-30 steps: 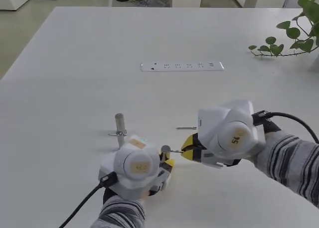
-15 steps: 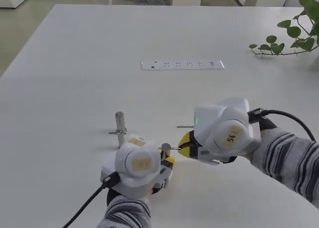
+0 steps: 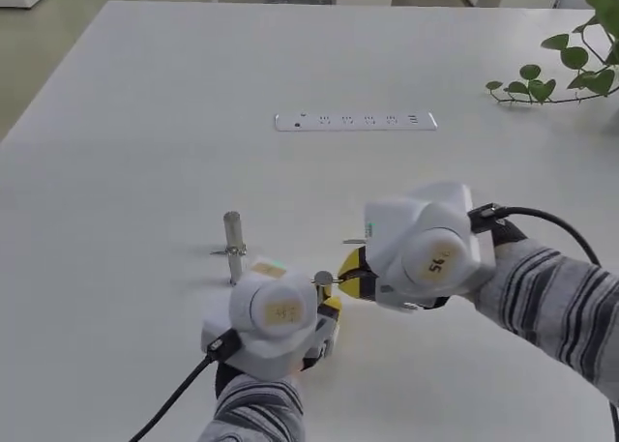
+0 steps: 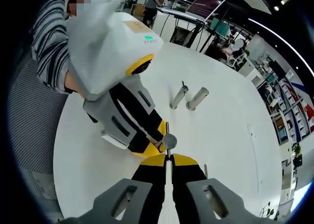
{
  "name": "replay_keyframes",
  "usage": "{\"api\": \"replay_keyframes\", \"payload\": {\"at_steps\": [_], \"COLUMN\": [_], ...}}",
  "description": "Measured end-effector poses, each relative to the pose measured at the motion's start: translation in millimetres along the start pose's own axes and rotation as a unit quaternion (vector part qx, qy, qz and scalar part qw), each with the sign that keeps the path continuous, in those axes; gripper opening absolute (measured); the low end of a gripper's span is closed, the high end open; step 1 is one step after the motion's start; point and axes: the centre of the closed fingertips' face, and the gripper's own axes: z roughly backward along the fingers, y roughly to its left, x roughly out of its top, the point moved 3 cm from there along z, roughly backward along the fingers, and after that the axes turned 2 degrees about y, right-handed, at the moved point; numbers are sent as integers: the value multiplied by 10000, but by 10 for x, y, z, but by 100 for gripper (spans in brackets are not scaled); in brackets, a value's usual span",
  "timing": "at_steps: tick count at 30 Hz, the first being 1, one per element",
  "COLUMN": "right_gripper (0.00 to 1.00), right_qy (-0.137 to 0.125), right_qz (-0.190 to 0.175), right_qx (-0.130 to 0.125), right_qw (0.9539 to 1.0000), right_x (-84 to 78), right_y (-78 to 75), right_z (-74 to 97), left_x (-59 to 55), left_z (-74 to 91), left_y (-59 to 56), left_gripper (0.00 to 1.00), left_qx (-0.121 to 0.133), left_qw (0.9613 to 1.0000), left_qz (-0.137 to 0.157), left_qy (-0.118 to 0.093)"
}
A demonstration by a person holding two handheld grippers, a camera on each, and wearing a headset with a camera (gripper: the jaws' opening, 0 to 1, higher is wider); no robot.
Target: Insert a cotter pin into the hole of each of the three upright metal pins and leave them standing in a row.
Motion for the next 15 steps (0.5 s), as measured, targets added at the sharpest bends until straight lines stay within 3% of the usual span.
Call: {"api": "replay_keyframes", "payload": {"at_steps": [15], "right_gripper": [0], "right_qy": [-36], "right_qz": [-60], "right_qx": [4], "right_qw": [10000], "right_x": [20], "right_y": [-7], "right_z": [-23], "left_x": [3], "left_z": [-5], "left_y": [-11], "left_gripper": [10], "left_qx": [144], "left_qw": [9998], "left_qz": [-108], "left_qy": [8]}}
